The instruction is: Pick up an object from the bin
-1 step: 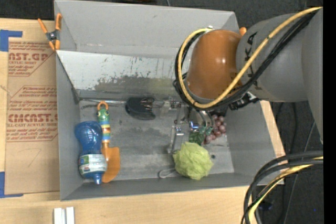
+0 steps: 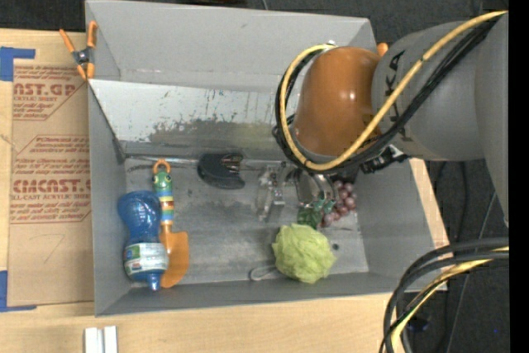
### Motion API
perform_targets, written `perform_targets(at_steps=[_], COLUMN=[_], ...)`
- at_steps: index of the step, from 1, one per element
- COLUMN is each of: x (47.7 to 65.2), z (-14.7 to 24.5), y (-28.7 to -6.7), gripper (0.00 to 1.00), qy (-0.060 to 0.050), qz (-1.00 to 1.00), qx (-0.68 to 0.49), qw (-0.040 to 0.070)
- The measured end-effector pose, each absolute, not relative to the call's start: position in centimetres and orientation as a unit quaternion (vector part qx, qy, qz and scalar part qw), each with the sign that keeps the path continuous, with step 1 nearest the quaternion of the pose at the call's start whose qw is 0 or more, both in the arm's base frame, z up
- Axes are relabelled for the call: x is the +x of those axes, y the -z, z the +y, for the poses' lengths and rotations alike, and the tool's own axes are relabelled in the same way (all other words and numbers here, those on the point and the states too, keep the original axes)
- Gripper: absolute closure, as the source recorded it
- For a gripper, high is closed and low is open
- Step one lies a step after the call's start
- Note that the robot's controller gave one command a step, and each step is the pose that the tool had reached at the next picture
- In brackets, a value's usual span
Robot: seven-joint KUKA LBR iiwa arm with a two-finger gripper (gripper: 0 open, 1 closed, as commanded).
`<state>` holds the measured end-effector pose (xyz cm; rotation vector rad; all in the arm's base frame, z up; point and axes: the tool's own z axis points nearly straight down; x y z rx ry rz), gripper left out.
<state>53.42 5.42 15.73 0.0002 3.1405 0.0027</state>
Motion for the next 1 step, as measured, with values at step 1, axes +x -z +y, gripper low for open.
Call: perform_targets(at_steps=[1], x=[53.42], z=[5.42], y=[-15.73], gripper=[0.0], qy=[-0.001], qz=[1.0], qx=[0.0], qw=[0.001])
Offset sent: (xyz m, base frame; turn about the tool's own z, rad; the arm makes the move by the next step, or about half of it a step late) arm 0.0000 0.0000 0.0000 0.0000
